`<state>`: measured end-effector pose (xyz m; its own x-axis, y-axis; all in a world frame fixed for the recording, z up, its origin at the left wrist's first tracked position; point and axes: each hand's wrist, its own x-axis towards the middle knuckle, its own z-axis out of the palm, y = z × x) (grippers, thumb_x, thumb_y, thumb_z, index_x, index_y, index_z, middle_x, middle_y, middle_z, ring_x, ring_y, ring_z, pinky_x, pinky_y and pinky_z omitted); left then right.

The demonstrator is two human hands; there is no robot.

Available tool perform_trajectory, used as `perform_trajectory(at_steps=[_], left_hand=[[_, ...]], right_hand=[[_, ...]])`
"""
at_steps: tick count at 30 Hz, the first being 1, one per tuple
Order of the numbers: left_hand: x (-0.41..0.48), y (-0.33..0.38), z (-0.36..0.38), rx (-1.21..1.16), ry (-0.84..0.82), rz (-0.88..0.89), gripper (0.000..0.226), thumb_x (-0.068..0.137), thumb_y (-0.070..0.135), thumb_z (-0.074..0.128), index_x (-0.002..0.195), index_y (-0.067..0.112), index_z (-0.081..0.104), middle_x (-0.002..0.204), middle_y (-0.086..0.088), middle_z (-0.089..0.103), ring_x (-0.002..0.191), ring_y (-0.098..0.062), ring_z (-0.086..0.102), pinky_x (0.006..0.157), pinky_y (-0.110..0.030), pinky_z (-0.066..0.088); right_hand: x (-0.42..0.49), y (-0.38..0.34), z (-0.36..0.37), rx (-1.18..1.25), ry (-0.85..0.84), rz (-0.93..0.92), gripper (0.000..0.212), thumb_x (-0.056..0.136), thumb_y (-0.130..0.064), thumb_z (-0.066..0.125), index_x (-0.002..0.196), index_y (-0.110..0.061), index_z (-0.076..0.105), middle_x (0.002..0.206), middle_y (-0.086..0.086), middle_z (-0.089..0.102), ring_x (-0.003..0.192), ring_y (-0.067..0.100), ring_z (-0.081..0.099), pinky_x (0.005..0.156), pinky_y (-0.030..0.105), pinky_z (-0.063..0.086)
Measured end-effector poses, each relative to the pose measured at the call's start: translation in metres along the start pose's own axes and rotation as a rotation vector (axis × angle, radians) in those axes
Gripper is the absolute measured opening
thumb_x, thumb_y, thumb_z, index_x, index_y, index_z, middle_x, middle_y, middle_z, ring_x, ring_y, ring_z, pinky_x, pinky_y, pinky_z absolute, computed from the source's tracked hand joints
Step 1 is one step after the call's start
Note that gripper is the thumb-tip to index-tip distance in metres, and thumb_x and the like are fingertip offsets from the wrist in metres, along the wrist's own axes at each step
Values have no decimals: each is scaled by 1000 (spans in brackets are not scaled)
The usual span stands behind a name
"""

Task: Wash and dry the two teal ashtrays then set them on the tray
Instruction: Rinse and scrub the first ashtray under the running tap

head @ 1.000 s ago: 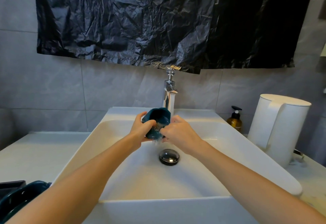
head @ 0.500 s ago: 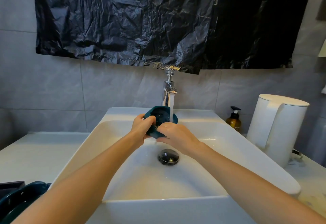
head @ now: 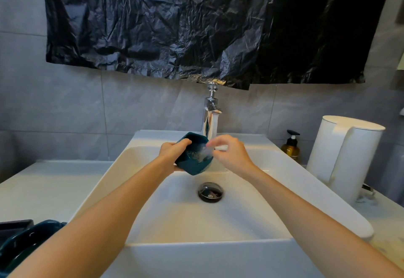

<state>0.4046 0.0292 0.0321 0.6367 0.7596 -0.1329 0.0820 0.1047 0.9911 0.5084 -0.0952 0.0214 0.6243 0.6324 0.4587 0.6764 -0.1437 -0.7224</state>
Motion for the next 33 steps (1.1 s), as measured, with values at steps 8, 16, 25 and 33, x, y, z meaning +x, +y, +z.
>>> perform_trajectory(at_steps=[8, 16, 25, 33], left_hand=[[-3, 4, 7, 104, -41, 67, 42, 87, 27, 66, 121, 6, 53, 112, -13, 62, 96, -25, 59, 58, -32, 54], [-8, 2, 15, 88, -81, 102, 41, 87, 31, 67, 116, 6, 53, 104, -13, 61, 81, -22, 58, 52, -29, 52], [-5, 2, 9, 73, -31, 52, 52, 84, 32, 71, 123, 5, 48, 110, -12, 58, 93, -25, 55, 69, -35, 50], [-7, 4, 6, 70, -31, 47, 50, 82, 30, 72, 120, 3, 53, 103, -11, 60, 88, -24, 58, 59, -34, 51]], right_hand=[[11, -1, 5, 140, -145, 379, 36, 84, 5, 65, 117, -7, 61, 110, 17, 68, 90, 34, 69, 69, 44, 61], [13, 1, 12, -352, 110, 231, 36, 90, -20, 63, 56, -13, 55, 61, 5, 51, 60, 24, 47, 46, 27, 30], [11, 11, 15, 38, -130, 308, 30, 98, -7, 45, 71, -9, 57, 77, 8, 59, 63, 18, 59, 49, 24, 50], [13, 10, 15, -66, -138, 253, 35, 99, -15, 48, 65, -10, 53, 71, 4, 52, 71, 22, 50, 60, 26, 38]])
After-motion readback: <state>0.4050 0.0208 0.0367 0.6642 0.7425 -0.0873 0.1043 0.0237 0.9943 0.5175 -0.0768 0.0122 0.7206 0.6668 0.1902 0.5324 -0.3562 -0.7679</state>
